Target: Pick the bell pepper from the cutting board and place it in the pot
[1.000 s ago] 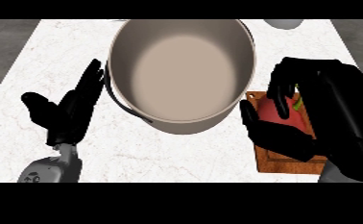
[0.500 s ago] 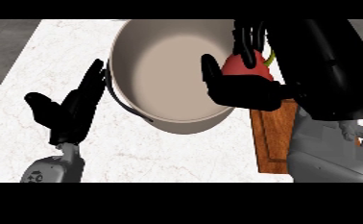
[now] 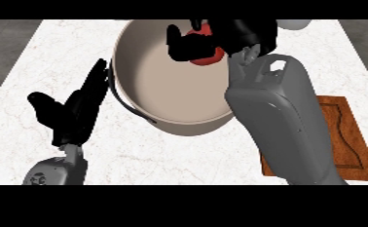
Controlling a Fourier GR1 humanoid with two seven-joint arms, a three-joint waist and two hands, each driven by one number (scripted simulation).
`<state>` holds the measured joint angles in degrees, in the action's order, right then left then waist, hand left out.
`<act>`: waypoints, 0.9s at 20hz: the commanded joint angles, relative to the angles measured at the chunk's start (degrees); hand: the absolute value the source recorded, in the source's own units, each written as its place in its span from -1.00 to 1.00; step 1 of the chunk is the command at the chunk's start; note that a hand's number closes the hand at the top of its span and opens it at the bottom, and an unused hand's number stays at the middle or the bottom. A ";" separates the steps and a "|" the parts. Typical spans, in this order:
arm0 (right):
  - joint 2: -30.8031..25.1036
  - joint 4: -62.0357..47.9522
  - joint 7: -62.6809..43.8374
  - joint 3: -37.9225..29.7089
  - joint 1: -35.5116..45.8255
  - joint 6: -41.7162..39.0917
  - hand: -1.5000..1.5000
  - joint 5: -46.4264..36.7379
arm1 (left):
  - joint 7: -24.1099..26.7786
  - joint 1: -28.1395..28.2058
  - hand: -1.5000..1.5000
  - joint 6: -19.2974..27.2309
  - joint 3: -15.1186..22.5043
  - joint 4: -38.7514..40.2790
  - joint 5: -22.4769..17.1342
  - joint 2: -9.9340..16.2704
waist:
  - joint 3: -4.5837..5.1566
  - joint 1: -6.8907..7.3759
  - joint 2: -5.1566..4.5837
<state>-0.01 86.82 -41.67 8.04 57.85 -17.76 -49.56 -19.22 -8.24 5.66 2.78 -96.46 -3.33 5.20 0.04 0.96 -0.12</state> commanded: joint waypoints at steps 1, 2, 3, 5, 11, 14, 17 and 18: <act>0.01 -10.78 5.83 1.31 0.07 6.76 1.00 -1.18 | 1.23 2.65 0.00 -1.39 0.32 -0.92 -0.34 0.18 | 0.00 0.11 -0.08; 0.01 -13.31 5.99 1.15 3.09 6.37 1.00 -1.04 | 1.84 -0.83 0.00 -0.30 -0.91 1.79 -0.10 -0.35 | 0.00 -0.11 -0.09; 0.01 -18.11 8.67 -0.45 6.22 6.32 1.00 -0.92 | -0.95 -4.23 0.00 -0.22 -1.77 2.26 -0.97 0.04 | 0.01 0.16 -0.28; 0.01 -15.92 7.34 2.59 1.61 5.72 1.00 3.70 | 1.50 1.81 0.00 -1.46 -1.06 0.05 -0.44 0.73 | -0.01 0.08 0.00; 0.01 -25.18 -0.78 4.82 1.69 15.64 -1.00 17.58 | -0.35 -2.10 0.00 0.00 0.94 1.17 0.80 -1.37 | -0.01 0.93 -0.19; 0.01 -27.50 2.28 5.94 1.79 23.29 -1.00 24.15 | 0.52 -3.43 0.00 -0.39 -0.25 3.76 -0.01 -1.47 | -0.01 1.19 -0.33; 0.01 -26.17 7.99 3.49 -0.55 27.85 -1.00 26.68 | 1.26 -1.32 0.00 -0.87 -1.09 1.56 0.21 -0.01 | -0.04 0.65 -0.12; 0.01 -22.72 7.11 4.78 -1.32 31.06 -1.00 27.22 | 0.55 -0.73 0.00 -0.87 -0.54 1.18 -0.19 -0.68 | -0.05 0.48 0.05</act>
<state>0.00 62.02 -36.45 11.95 58.13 5.77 -26.74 -18.27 -9.70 4.65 1.81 -94.45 -3.58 4.94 0.00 1.68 -0.28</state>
